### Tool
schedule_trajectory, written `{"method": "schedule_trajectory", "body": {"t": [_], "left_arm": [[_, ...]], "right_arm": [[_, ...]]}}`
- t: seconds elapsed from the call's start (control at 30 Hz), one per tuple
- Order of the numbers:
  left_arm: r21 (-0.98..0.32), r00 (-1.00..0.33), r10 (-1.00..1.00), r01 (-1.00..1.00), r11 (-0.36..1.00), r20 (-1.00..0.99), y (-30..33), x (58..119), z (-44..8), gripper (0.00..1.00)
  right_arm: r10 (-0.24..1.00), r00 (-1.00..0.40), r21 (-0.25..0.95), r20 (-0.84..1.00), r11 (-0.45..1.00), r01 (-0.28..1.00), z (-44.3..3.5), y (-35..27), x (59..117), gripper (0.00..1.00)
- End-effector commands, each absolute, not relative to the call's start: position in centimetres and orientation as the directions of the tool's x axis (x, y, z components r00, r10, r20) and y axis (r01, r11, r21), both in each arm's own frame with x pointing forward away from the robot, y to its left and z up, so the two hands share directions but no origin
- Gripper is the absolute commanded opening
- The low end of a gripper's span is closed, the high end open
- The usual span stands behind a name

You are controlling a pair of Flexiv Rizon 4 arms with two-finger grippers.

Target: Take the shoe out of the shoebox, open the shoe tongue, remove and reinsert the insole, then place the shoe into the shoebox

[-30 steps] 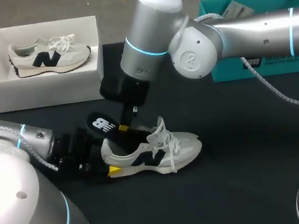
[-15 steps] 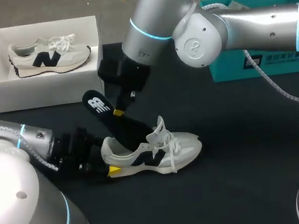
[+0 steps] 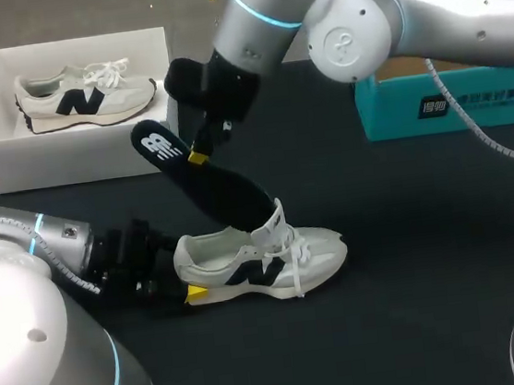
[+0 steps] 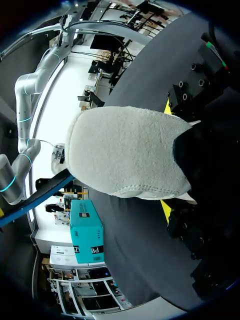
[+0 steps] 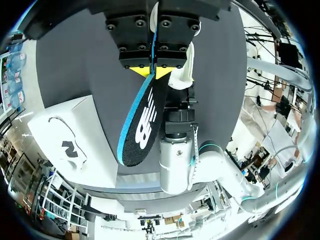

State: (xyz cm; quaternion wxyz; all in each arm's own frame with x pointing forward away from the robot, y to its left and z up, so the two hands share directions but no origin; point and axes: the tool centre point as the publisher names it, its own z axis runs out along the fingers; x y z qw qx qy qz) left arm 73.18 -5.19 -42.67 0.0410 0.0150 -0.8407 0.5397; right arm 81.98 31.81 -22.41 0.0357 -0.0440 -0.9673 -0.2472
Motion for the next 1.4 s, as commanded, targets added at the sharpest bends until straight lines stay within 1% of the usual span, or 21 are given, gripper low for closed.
{"method": "schedule_trajectory", "body": {"t": [0.03, 0.1, 1.17, 1.4], "left_arm": [[-0.906, -0.996, 0.019, -0.07, 0.418, 0.085, -5.3, 73.2, -42.9, 0.0], [-0.906, -0.996, 0.019, -0.07, 0.418, 0.085, -5.3, 73.2, -42.9, 0.0], [-0.906, -0.996, 0.019, -0.07, 0.418, 0.085, -5.3, 73.2, -42.9, 0.0], [-0.906, -0.996, 0.019, -0.07, 0.418, 0.085, -5.3, 73.2, -42.9, 0.0]], "right_arm": [[0.078, -0.993, 0.478, 0.086, 0.871, 0.109, -21.3, 31.4, 82.3, 0.0], [0.073, -0.995, 0.499, 0.07, 0.861, 0.098, -21.0, 31.3, 82.3, 0.0], [0.073, -0.995, 0.499, 0.07, 0.861, 0.098, -21.0, 31.3, 82.3, 0.0], [0.12, -0.989, 0.668, 0.086, 0.729, 0.147, -17.4, 30.1, 80.8, 0.0]]}}
